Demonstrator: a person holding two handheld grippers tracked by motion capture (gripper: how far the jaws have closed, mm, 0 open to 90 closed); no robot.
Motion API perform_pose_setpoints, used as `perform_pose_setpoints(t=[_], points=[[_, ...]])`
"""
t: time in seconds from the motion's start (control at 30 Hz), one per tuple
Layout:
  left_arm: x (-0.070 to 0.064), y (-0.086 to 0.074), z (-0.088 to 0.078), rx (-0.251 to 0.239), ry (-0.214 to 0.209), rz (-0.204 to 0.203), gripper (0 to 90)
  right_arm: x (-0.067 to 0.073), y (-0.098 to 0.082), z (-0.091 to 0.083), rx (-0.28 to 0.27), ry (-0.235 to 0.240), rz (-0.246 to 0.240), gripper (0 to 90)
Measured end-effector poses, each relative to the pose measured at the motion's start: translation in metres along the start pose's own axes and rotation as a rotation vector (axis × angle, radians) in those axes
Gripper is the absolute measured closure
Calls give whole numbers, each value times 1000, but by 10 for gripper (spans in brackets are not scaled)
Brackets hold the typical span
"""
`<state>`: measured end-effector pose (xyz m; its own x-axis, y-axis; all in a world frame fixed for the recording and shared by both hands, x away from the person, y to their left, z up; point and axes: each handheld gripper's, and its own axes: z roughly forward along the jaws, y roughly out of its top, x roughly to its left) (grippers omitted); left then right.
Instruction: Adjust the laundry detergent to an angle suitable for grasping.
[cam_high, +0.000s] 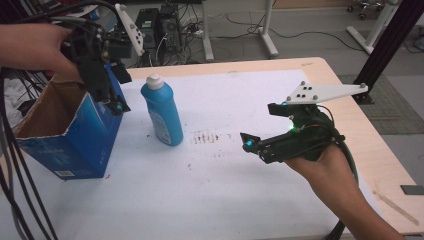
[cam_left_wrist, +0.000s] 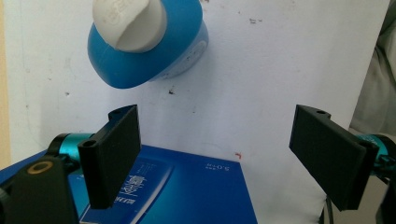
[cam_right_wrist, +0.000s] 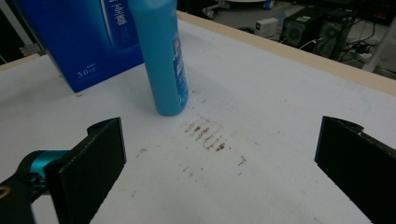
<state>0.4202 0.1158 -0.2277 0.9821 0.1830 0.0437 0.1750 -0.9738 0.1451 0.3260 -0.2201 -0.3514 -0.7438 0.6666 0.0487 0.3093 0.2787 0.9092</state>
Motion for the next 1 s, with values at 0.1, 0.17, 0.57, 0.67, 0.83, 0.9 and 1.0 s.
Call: perform_pose_setpoints(t=[0.1, 0.17, 0.57, 0.67, 0.83, 0.9, 1.0], points=[[-1, 0, -1, -2, -1, 0, 167, 3, 2, 5, 4, -21, 4, 10], [-2, 0, -1, -5, 0, -3, 167, 4, 2, 7, 8, -23, 7, 10], [-3, -4, -2, 8, -7, 2, 167, 18, 16, 39, 67, -11, 12, 10], [-4, -5, -2, 7, -9, 2, 167, 20, 17, 44, 73, -8, 12, 11], [-5, -8, -3, 14, -11, 3, 167, 28, 22, 62, 87, 1, 12, 11], [-5, -9, -4, 7, -10, -1, 167, 31, 25, 68, 89, 3, 7, 11], [-6, -11, -5, 7, -8, -2, 167, 34, 28, 74, 91, 9, 1, 11]])
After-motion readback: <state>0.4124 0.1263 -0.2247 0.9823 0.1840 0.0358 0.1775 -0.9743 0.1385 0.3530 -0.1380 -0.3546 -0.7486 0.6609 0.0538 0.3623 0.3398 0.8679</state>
